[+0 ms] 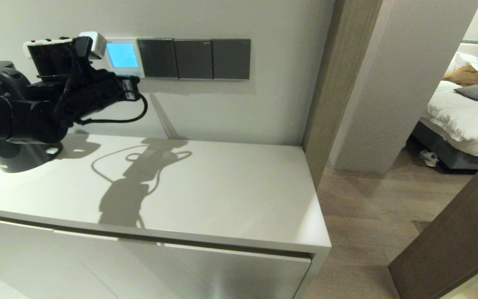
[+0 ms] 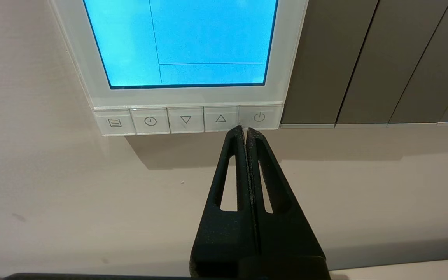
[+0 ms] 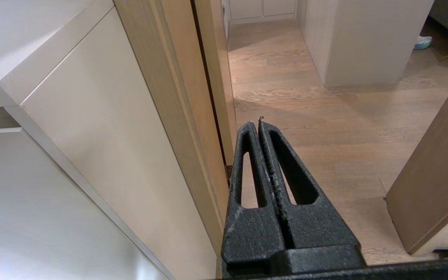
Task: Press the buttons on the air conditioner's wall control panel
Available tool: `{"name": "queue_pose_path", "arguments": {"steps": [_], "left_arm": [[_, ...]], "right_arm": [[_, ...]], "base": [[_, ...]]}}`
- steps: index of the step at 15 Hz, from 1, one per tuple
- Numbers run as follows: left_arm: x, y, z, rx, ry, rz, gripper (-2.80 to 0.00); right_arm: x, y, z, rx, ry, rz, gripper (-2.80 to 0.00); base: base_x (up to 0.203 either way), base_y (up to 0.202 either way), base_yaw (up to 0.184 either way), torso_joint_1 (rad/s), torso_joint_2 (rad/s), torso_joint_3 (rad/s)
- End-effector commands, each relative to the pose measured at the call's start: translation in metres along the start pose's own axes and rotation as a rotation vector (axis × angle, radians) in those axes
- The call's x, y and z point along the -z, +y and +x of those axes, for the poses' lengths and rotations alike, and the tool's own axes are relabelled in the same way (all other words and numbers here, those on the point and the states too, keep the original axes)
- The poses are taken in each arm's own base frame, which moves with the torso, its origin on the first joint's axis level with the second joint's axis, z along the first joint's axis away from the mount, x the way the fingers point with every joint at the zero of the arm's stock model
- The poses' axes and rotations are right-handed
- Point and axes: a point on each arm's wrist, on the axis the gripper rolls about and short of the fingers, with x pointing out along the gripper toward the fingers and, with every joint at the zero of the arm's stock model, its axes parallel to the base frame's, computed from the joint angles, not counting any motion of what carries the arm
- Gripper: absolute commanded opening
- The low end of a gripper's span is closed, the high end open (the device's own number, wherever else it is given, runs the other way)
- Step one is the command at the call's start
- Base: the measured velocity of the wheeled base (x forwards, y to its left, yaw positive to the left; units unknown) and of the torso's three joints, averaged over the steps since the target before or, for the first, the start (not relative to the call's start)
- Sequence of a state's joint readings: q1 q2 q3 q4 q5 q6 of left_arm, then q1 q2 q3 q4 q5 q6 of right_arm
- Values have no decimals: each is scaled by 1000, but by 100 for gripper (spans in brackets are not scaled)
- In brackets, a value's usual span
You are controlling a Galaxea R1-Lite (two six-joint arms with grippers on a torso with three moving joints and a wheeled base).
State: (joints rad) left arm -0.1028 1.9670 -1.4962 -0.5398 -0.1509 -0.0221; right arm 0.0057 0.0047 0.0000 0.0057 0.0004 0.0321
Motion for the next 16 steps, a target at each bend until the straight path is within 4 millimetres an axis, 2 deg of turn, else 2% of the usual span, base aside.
{"name": "queue_pose_path", "arguments": {"steps": [1, 4, 8, 13, 16], "left_arm": [[-3, -1, -4, 1, -6, 1, -280], [-14, -3, -16, 2, -30, 5, -280], [-51, -12, -57, 10, -109, 16, -280], [-93, -26, -139, 12, -208, 41, -280], [-112, -34, -205, 6, -271, 66, -280]], "right_arm": [[0, 0, 0, 0, 3, 0, -280], [0, 0, 0, -1, 3, 0, -280], [0, 0, 0, -1, 3, 0, -280], [0, 0, 0, -1, 3, 0, -280], [0, 0, 0, -1, 3, 0, -280]], "base": [[0, 0, 0, 0, 0, 0], [0, 0, 0, 0, 0, 0], [0, 0, 0, 0, 0, 0], [0, 0, 0, 0, 0, 0], [0, 0, 0, 0, 0, 0]]}}
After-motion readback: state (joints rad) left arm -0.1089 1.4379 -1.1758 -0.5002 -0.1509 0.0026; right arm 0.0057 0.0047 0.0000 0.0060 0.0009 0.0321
